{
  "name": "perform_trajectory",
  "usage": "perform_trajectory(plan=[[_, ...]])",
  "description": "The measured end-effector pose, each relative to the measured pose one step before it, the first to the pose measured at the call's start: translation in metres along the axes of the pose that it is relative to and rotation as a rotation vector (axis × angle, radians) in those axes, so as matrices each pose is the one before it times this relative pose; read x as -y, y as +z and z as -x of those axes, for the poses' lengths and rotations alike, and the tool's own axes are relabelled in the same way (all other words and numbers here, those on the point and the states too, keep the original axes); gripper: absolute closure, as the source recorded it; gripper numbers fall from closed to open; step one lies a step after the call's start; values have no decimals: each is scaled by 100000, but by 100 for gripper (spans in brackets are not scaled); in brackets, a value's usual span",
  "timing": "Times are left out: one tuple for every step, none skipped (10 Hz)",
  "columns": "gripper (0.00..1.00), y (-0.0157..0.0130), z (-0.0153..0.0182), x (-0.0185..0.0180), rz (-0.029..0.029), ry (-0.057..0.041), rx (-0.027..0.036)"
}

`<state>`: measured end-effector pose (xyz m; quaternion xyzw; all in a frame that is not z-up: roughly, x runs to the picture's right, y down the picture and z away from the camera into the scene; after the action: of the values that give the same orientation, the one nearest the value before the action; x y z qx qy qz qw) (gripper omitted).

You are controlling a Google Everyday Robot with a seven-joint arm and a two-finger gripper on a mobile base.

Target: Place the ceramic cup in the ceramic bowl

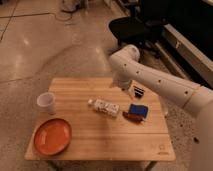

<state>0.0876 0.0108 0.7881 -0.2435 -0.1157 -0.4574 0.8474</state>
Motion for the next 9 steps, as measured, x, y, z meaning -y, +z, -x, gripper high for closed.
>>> perform_trajectory(plan=[[20, -1, 0, 0, 1, -1, 0], [20, -2, 0, 1, -1, -2, -2], [20, 0, 0, 2, 3, -5, -6], [20, 5, 1, 21, 41, -65, -54], [20, 66, 299, 329, 458, -1539, -479], [20, 122, 815, 898, 235, -3034, -162], [20, 139, 837, 946, 138, -2895, 2], [20, 234, 1921, 2269, -199, -5659, 669], [20, 156, 1121, 1588, -123, -3265, 570]])
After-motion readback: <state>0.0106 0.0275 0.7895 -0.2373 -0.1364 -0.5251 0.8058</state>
